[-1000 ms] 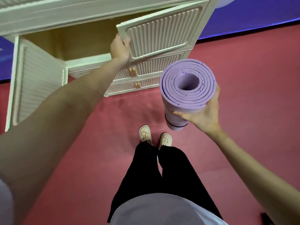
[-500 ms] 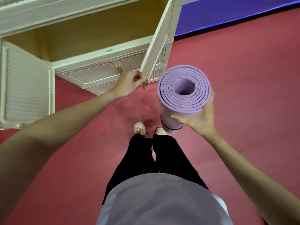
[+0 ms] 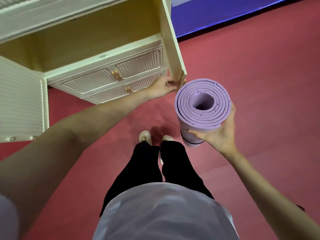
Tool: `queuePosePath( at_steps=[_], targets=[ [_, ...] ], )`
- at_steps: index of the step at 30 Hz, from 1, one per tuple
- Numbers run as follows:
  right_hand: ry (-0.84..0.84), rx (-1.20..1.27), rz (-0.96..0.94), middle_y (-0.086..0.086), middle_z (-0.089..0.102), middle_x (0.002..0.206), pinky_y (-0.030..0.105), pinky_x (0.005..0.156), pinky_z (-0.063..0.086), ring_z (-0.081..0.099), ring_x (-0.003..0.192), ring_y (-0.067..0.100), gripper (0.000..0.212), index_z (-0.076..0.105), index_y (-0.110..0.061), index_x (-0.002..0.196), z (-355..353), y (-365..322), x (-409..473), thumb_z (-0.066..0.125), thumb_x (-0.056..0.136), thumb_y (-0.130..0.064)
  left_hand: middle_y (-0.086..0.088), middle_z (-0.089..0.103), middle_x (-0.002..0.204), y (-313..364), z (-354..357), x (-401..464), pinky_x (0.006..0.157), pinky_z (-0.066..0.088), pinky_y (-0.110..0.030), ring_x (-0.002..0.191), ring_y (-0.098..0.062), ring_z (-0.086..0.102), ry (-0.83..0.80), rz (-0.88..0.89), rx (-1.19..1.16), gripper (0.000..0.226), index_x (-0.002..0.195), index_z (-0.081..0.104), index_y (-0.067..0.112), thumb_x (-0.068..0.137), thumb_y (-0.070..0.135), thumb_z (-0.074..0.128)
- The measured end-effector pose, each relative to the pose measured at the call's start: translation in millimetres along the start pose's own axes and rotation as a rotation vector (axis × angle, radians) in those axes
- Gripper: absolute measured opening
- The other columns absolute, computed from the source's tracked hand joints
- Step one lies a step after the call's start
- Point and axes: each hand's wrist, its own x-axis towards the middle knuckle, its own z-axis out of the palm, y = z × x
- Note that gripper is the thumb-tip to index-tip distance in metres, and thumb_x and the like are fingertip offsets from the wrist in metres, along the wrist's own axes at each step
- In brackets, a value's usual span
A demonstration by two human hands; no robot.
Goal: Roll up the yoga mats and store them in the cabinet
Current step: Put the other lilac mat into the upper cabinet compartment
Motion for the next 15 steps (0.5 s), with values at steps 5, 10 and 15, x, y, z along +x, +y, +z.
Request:
queuePosePath(
  at_steps=[5, 10, 15],
  targets=[
    [-0.029, 0.021, 0.007, -0.01, 0.049, 0.133, 0.026, 0.102, 0.042, 0.051, 0.125, 0.009, 0.114, 0.027, -0.063, 0.126, 0.9, -4.8, -3.9, 0.098, 0.043, -0.033, -0.009, 0.07, 0.097, -22.2, 2.2, -14.5, 0.07, 0.042, -0.013, 0.076, -0.011, 0.061, 0.068, -0.127, -0.001, 0.016, 0.099, 0.072, 0.005, 0.087, 0.004, 0.061],
    [-0.089, 0.045, -0.045, -0.012, 0.047, 0.134, 0.025, 0.103, 0.041, 0.05, 0.126, 0.01, 0.116, 0.031, -0.039, 0.136, 30.6, -17.6, 0.6, 0.097, 0.041, -0.039, -0.011, 0.065, 0.078, -66.9, -2.5, -67.3, 0.051, 0.04, -0.008, 0.051, 0.008, 0.055, 0.063, -0.227, -0.045, 0.016, 0.098, 0.066, -0.01, 0.089, -0.007, 0.053],
    [-0.17, 0.049, -0.067, -0.001, 0.044, 0.14, 0.038, 0.109, 0.039, 0.045, 0.132, 0.014, 0.121, 0.03, -0.032, 0.139, 87.1, -32.9, 22.1, 0.097, 0.038, -0.042, -0.008, 0.064, 0.085, -119.6, -1.5, -138.5, 0.071, 0.049, -0.023, 0.077, -0.012, 0.061, 0.086, -0.388, -0.172, 0.018, 0.103, 0.065, -0.003, 0.085, -0.004, 0.063]
  ],
)
